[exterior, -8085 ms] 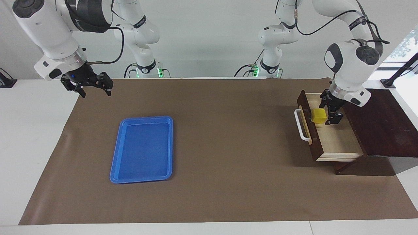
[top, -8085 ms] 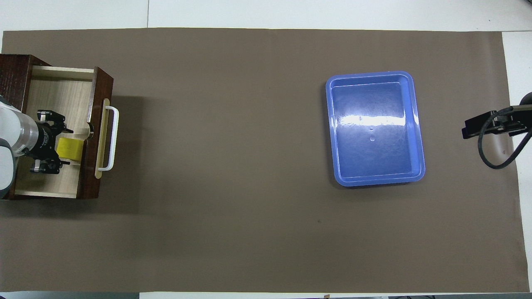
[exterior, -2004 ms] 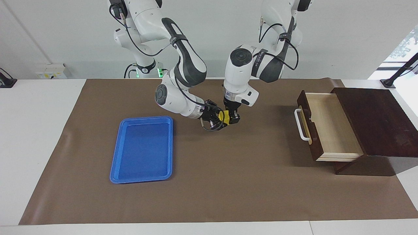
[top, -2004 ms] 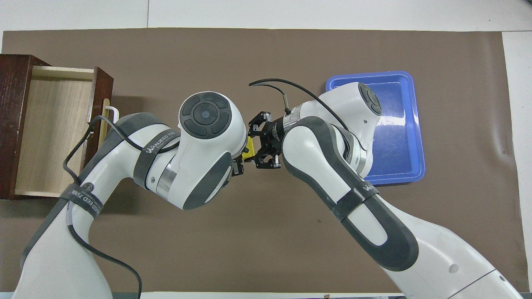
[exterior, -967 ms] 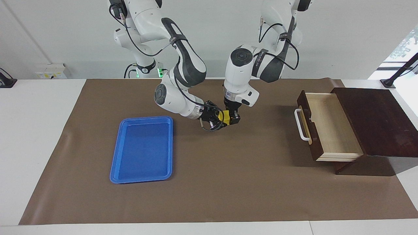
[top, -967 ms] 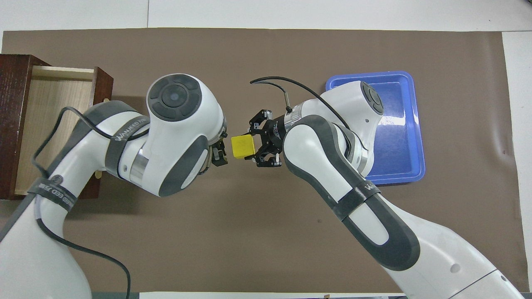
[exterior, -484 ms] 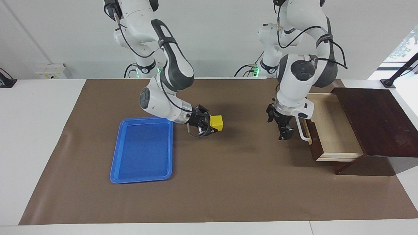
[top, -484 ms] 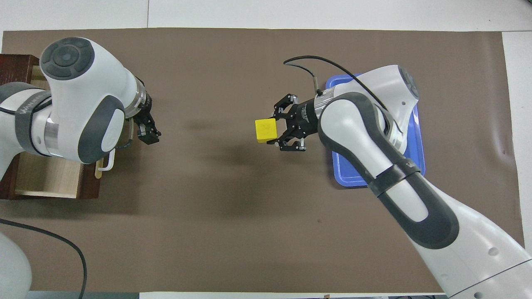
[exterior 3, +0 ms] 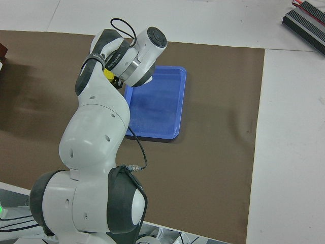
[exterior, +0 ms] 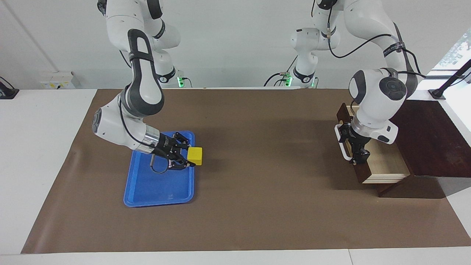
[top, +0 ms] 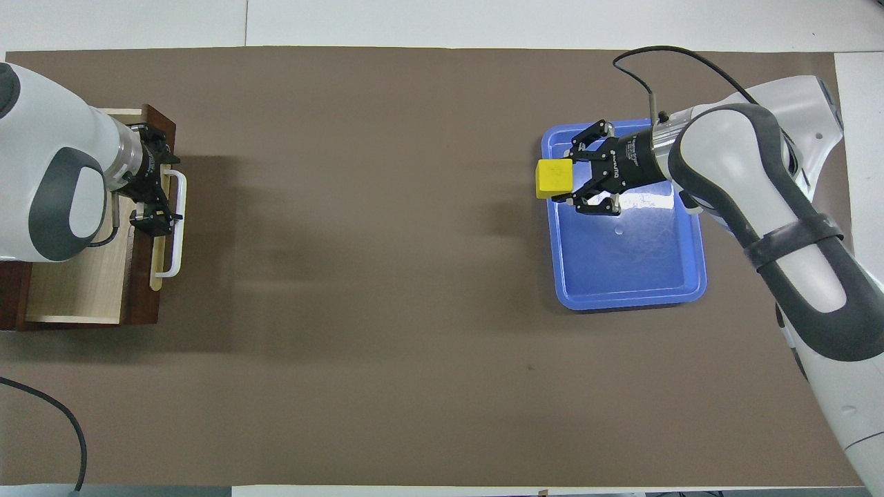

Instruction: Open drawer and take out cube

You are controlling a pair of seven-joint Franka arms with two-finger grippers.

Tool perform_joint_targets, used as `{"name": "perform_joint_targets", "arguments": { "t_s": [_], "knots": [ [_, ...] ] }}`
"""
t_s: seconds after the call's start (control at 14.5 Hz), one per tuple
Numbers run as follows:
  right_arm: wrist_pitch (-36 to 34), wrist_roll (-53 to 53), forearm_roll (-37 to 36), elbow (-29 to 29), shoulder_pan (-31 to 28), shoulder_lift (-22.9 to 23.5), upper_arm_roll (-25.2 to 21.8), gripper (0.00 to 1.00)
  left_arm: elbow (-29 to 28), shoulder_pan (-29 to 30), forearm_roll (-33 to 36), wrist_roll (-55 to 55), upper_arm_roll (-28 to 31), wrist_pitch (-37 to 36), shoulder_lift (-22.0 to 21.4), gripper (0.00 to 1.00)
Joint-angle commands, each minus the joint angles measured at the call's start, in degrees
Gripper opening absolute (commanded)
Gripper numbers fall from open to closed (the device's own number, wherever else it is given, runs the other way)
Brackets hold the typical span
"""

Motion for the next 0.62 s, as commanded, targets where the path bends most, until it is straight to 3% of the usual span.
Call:
{"name": "perform_joint_targets", "arguments": {
  "t_s": [0.0, 0.35, 0.55],
  "knots": [
    [-1.53, -6.77, -0.99, -0.92, -3.71, 1.98, 0.71, 0.0, -2.18, 5.52, 1.31, 8.08, -0.02, 2.06, -1.52, 1.0],
    [-0.57, -12.59, -0.73, -1.54, -6.35, 5.49, 0.63, 0.0, -2.7, 13.87, 1.31, 22.33, -0.11, 1.97, -1.87, 1.0],
    [1.89, -13.74, -0.2, -1.54, -6.36, 7.34, 0.63, 0.0, -1.65, 14.33, 1.22, 28.75, -0.28, 1.1, -1.7, 1.0]
  ]
}}
